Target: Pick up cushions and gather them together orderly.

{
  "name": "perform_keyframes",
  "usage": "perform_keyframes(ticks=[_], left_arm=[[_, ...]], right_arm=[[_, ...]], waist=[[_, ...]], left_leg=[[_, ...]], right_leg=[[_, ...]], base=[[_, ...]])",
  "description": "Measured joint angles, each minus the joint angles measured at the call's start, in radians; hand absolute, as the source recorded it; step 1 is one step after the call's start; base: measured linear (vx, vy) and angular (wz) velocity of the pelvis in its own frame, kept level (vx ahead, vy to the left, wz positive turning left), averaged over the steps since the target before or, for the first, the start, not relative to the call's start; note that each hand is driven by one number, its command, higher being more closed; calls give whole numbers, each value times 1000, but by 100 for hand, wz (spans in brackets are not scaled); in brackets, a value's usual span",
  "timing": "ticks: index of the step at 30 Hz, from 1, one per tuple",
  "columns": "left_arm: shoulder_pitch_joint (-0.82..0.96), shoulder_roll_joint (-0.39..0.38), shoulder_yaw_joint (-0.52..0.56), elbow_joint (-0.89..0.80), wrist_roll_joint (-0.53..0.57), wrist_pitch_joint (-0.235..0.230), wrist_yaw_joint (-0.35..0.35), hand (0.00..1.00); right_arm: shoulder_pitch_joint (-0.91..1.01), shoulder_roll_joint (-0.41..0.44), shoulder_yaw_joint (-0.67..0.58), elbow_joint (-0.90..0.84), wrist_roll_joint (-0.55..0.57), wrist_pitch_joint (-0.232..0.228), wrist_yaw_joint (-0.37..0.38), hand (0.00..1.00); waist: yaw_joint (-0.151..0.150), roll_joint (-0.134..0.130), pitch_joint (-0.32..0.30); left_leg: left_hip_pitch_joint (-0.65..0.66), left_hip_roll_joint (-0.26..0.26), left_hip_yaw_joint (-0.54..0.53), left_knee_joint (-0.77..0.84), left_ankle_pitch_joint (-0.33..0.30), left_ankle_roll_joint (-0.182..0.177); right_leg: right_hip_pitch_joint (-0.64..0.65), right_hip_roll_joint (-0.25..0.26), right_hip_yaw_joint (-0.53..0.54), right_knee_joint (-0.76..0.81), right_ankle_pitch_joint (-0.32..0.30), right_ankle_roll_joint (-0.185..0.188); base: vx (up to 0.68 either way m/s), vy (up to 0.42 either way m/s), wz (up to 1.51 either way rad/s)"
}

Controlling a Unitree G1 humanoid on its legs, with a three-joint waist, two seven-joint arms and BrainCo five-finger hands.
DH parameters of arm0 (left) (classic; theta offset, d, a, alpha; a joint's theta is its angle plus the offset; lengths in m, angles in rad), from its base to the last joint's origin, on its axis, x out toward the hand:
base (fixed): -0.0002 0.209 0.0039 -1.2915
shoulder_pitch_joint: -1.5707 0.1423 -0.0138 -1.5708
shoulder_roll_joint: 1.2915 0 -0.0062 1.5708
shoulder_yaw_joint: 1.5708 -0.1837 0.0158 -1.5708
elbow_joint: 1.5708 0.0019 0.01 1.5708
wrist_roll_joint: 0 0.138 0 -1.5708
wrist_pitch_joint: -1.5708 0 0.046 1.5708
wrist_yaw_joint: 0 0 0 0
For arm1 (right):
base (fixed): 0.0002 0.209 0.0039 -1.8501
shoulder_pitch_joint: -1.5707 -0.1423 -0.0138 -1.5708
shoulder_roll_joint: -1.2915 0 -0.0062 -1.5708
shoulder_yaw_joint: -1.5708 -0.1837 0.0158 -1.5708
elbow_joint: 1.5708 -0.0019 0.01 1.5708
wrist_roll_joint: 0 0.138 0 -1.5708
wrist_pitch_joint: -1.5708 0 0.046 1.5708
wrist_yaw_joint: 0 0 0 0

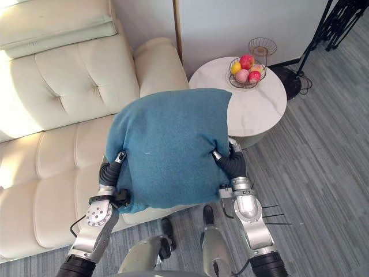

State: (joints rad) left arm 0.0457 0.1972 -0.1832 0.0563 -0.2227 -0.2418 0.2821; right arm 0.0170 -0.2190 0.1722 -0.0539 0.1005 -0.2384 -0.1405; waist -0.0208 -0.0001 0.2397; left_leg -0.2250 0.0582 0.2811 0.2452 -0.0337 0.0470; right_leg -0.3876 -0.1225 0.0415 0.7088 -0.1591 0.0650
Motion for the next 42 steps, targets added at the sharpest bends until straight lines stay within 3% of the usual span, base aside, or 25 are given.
perform_keyframes(ticks=[2,4,5,6,7,9,10,11,12,13,15,17,19,20,21,23,27,33,36,38,40,41,42], left_arm=[[15,1,0,-1,0,0,0,100],[15,1,2,-10,-2,-1,2,100],[15,-1,2,-13,-2,-1,3,100],[16,-13,3,-17,-2,0,4,100],[18,-25,3,-18,-2,0,4,100],[28,-39,2,-29,-2,1,4,100],[27,-59,-5,-29,-2,11,3,100],[25,-72,-12,-29,-2,13,2,100],[24,-78,-20,-29,-2,13,2,100],[24,-78,-51,-30,-2,13,1,100],[22,-84,-56,-44,-3,13,-12,100],[18,-84,-56,-49,-3,8,-21,100],[11,-86,-80,-48,-6,9,-22,100],[11,-87,-90,-48,-10,8,-22,100],[1,-94,-105,-36,-11,9,-27,100],[4,-91,-110,-34,-11,13,-27,100],[4,-71,-110,-34,-12,13,-27,100],[10,-70,-109,-34,-12,13,-31,100],[21,-67,-99,-36,-12,13,-40,100],[25,-55,-88,-36,-13,19,-55,100],[34,-50,-85,-41,-13,20,-63,100],[46,-51,-80,-43,-13,20,-63,100],[54,-43,-80,-40,-13,22,-63,100]], right_arm=[[15,7,1,0,-23,-5,0,100],[11,6,4,0,-34,-15,-6,100],[5,4,4,1,-34,-16,-9,100],[-15,-7,4,7,-34,-16,-13,100],[-25,-18,3,19,-34,-16,-16,100],[-44,-34,2,58,-33,-17,-24,100],[-43,-43,-12,96,-33,-14,-33,100],[-45,-38,-32,124,-33,-11,-34,100],[-44,-36,-47,132,-33,-8,-34,100],[-42,-34,-76,134,-34,-3,-35,100],[-42,-35,-93,130,-33,-3,-35,100],[-40,-33,-95,130,-33,-3,-35,100],[-27,-21,-122,122,-34,-3,-36,100],[-21,-21,-130,118,-34,-3,-37,100],[-9,-6,-156,110,-34,1,-38,100],[-5,13,-166,103,-35,4,-38,100],[-8,29,-163,103,-36,4,-36,100],[-9,28,-161,103,-31,9,-31,100],[-10,28,-150,103,-18,9,-28,100],[-3,28,-138,103,17,9,-14,100],[5,28,-136,107,19,9,-7,100],[4,26,-131,121,22,9,2,100],[15,28,-128,128,26,9,13,100]], waist=[[7,-1,-1],[18,-13,-16],[31,-13,-21],[50,8,-35],[55,32,-49],[61,71,-51],[47,93,-44],[34,80,-35],[31,72,-31],[19,52,-33],[3,52,-38],[4,59,-42],[-25,74,-52],[-26,81,-57],[-24,74,-68],[-15,64,-79],[-5,62,-80],[8,59,-84],[11,54,-85],[2,34,-84],[-12,17,-78],[-13,13,-76],[-14,19,-73]], left_leg=[[-9,-1,-55,24,12,-10],[-66,-11,-121,34,62,-28],[-87,-12,-138,27,87,-37],[-131,4,-174,-31,164,-53],[-156,25,-205,-84,223,-64],[-170,69,-254,-185,277,-63],[-165,97,-232,-257,178,-25],[-170,97,-174,-251,111,-33],[-172,90,-145,-215,109,-37],[-178,60,-89,-95,106,-33],[-153,66,-12,91,74,-25],[-86,103,25,169,-13,-47],[64,119,53,72,-107,-94],[93,116,54,13,-112,-106],[116,94,52,-98,-73,-132],[92,78,52,-93,-63,-127],[57,67,50,-18,-92,-89],[-12,83,40,112,-166,-67],[-31,77,38,155,-205,-52],[-36,32,12,180,-235,-29],[-22,-15,-32,190,-256,-3],[3,-33,-58,191,-269,18],[19,-32,-79,194,-273,28]], right_leg=[[71,-19,28,182,-63,43],[172,-13,62,167,-91,50],[193,-2,63,103,-142,43],[206,45,57,-12,-200,16],[210,79,39,-83,-220,-2],[230,145,1,-180,-243,-37],[237,172,-69,-230,-199,-71],[237,144,-120,-266,-167,-96],[237,129,-142,-277,-154,-104],[221,80,-183,-294,-123,-110],[199,47,-215,-356,-51,-108],[189,45,-228,-408,-6,-116],[186,44,-271,-476,45,-103],[183,46,-282,-485,55,-98],[168,34,-294,-512,91,-78],[174,24,-298,-566,147,-60],[194,11,-301,-609,196,-41],[190,6,-291,-630,223,-25],[162,-14,-288,-567,175,-5],[112,-73,-286,-393,76,13],[92,-119,-267,-265,44,3],[1,-141,-208,-61,70,-48],[-55,-121,-169,11,27,-44]], base=[[-134,-106,70],[-260,-224,92],[-347,-280,87],[-355,-245,56],[-473,-314,60],[-443,-263,67],[-465,-182,122],[-465,-148,134],[-426,-110,129],[-368,-96,103],[-364,-70,82],[-281,39,38],[-231,90,66],[-217,140,69],[-168,162,44],[-149,181,27],[-96,107,5],[-101,82,-6],[-53,99,0],[-1,122,39],[110,112,68],[202,129,65],[209,93,40]])
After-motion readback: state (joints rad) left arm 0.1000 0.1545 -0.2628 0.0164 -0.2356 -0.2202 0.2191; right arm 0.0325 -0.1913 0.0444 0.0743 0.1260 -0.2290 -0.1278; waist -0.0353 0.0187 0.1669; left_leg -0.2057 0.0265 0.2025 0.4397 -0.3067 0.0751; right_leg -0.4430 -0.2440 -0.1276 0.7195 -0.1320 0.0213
